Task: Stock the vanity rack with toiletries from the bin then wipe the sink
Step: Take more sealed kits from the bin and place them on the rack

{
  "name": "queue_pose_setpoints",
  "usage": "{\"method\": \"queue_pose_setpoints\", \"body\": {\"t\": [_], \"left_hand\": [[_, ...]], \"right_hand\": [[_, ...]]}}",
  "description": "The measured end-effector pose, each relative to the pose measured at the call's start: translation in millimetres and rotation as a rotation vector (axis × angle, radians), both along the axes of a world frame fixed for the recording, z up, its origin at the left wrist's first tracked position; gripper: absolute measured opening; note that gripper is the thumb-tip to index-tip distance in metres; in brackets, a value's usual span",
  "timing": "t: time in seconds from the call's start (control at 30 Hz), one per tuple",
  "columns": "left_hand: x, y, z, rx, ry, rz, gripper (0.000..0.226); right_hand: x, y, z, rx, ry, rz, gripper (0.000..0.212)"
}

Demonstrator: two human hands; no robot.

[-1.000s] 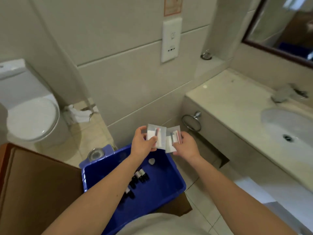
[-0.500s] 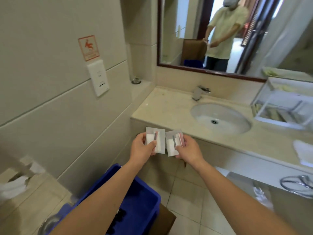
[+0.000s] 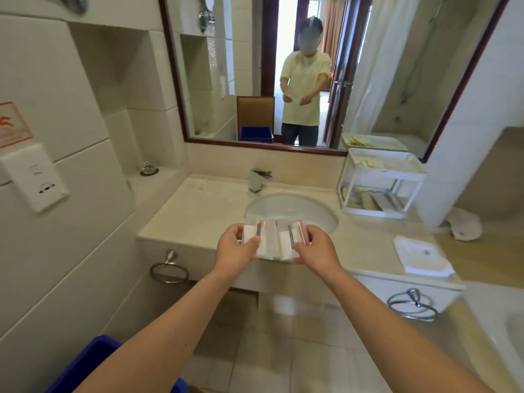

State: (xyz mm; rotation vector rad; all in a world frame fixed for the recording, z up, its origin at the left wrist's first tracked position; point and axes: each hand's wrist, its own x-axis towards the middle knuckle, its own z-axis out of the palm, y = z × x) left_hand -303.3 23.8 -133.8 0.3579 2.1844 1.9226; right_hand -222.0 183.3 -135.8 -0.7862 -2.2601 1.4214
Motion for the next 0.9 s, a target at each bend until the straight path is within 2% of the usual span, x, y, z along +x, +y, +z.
{"method": "queue_pose_setpoints", "body": {"t": [0.13, 0.43, 0.9], "left_hand": [[11.8, 72.1, 4.3, 0.003, 0.0, -0.054, 0.017], [32.2, 209.6, 4.4, 0.024, 0.03, -0.152, 0.017], [22.3, 353.0, 9.1, 0.026, 0.0, -0.273, 0.018]], "right_hand": [[16.4, 65.9, 4.0, -0.035, -0.005, -0.026, 0.014], [45.9, 191.3, 3.6, -0.091, 0.038, -0.119, 0.027], [50.8, 323.0, 7.4, -0.156, 0.072, -0.245, 0.027]]}}
